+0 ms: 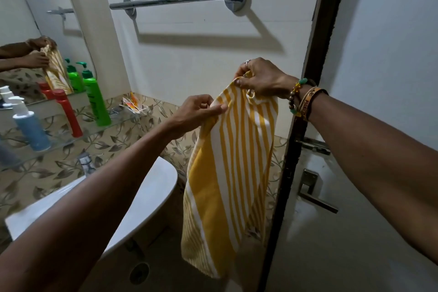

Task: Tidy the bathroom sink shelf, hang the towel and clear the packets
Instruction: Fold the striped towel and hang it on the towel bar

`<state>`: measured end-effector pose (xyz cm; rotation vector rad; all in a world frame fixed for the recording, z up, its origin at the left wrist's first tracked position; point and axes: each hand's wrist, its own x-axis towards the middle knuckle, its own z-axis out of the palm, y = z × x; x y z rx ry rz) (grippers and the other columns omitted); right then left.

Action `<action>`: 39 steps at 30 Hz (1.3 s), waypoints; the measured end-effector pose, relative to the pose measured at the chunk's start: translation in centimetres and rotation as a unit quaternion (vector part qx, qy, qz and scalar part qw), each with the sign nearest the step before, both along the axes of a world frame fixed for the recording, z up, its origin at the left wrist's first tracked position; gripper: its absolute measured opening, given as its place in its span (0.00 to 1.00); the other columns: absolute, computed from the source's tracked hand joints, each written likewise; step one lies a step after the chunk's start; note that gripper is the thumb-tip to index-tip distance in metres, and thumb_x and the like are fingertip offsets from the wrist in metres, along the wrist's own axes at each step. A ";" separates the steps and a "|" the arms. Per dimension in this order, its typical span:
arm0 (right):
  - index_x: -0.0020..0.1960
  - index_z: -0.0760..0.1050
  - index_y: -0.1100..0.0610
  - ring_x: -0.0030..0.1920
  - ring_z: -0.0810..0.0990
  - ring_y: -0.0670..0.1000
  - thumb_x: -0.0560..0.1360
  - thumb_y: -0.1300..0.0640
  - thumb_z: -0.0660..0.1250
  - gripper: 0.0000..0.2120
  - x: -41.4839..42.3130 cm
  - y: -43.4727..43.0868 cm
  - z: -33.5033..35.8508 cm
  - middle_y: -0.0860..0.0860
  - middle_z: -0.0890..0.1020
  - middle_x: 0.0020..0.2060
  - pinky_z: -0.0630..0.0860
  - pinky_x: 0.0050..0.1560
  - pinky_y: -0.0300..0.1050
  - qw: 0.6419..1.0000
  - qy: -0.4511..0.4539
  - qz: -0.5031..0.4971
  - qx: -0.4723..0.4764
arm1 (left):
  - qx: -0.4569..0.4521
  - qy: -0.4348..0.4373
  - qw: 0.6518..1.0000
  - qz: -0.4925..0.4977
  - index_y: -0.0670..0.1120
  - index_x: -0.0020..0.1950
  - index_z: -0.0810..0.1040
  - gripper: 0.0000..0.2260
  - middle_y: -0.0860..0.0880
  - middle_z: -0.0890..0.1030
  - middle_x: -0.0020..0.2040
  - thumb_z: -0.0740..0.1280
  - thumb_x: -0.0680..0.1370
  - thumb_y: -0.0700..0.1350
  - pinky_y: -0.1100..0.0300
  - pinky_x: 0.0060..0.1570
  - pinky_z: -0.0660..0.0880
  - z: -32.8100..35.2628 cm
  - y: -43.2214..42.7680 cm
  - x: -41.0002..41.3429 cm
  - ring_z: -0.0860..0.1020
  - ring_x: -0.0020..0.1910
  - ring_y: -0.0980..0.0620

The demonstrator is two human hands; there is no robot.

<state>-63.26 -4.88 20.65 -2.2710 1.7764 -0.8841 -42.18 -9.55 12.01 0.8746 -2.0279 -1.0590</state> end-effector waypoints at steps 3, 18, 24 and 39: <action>0.56 0.82 0.59 0.54 0.81 0.52 0.79 0.57 0.68 0.08 1.2 -0.3 -0.4 0.53 0.82 0.55 0.79 0.56 0.47 0.999 -0.002 -0.010 -0.035 | -0.031 -0.051 0.998 -0.028 0.39 0.53 0.80 0.15 0.43 0.84 0.52 0.69 0.78 0.51 0.50 0.50 0.83 -0.5 0.4 -0.3 0.85 0.49 0.47; 0.58 0.80 0.56 0.52 0.81 0.51 0.80 0.56 0.67 0.09 -1.7 -1.1 -2.6 0.53 0.83 0.54 0.80 0.52 0.47 0.993 -0.055 -0.103 -0.032 | -0.142 -0.271 0.951 0.042 0.38 0.43 0.79 0.15 0.44 0.77 0.39 0.70 0.79 0.50 0.57 0.37 0.71 -0.6 -2.1 4.9 0.74 0.37 0.51; 0.55 0.80 0.56 0.51 0.83 0.53 0.79 0.56 0.68 0.07 -1.8 -1.1 -3.0 0.53 0.84 0.51 0.82 0.52 0.50 0.986 -0.139 -0.097 -0.002 | -0.207 -0.337 0.915 0.080 0.41 0.41 0.79 0.07 0.52 0.74 0.33 0.71 0.75 0.44 0.68 0.27 0.65 -1.3 -2.1 5.3 0.70 0.29 0.56; 0.53 0.82 0.55 0.51 0.81 0.52 0.78 0.44 0.67 0.15 -3.4 -1.4 -4.4 0.50 0.84 0.49 0.77 0.49 0.45 0.967 -0.175 -0.180 -0.029 | -0.177 -0.250 0.941 0.145 0.47 0.48 0.83 0.04 0.51 0.80 0.41 0.69 0.78 0.40 0.60 0.36 0.71 -1.4 -2.0 5.9 0.78 0.39 0.52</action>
